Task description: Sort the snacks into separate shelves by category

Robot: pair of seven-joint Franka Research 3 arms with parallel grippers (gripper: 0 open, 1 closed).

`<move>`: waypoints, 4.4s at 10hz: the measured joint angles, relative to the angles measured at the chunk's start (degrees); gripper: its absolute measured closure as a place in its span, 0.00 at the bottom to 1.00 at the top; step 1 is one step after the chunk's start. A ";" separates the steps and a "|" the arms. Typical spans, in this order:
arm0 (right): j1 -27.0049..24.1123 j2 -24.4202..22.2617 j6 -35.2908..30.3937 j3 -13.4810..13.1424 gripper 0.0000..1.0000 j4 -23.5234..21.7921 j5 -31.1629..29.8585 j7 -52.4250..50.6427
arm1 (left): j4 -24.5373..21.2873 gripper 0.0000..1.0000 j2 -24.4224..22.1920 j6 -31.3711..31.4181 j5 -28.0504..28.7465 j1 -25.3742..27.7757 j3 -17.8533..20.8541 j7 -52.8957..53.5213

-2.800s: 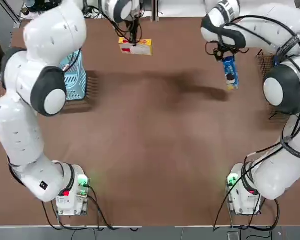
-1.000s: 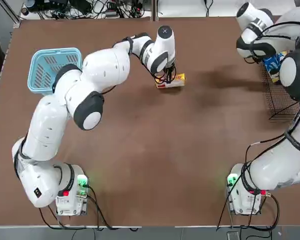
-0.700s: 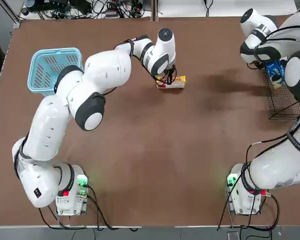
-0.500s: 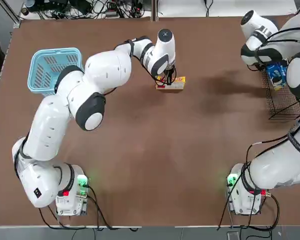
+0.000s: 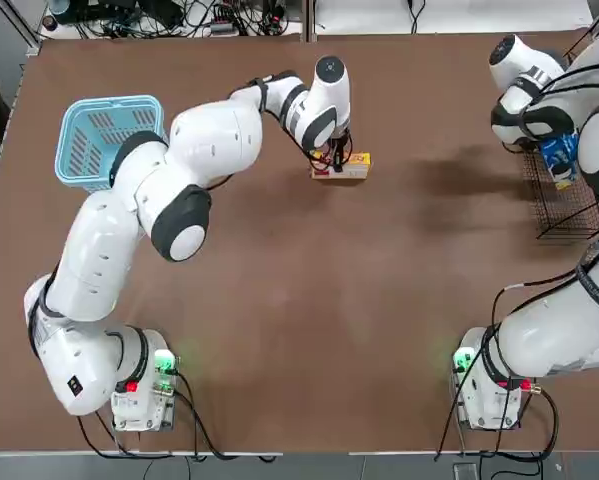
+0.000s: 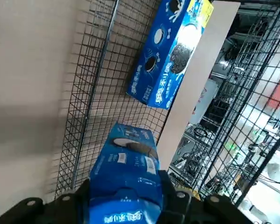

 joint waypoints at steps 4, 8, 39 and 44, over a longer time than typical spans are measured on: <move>-2.75 -0.12 3.70 -0.51 0.44 -0.84 -4.11 0.02 | 1.00 0.25 -4.19 -2.87 0.00 0.33 2.05 -0.28; -5.45 -0.12 6.90 -0.59 0.40 -1.30 -6.30 0.02 | 1.07 0.23 -9.93 -7.17 0.01 3.77 5.09 -0.08; 15.22 -0.87 14.89 2.34 0.00 7.42 94.30 4.92 | -12.93 0.00 -46.32 -44.34 2.14 48.46 -0.17 103.50; 14.52 1.38 15.92 1.82 0.00 3.54 114.56 -29.99 | -13.03 0.00 -46.33 -48.32 0.55 49.42 -2.06 120.13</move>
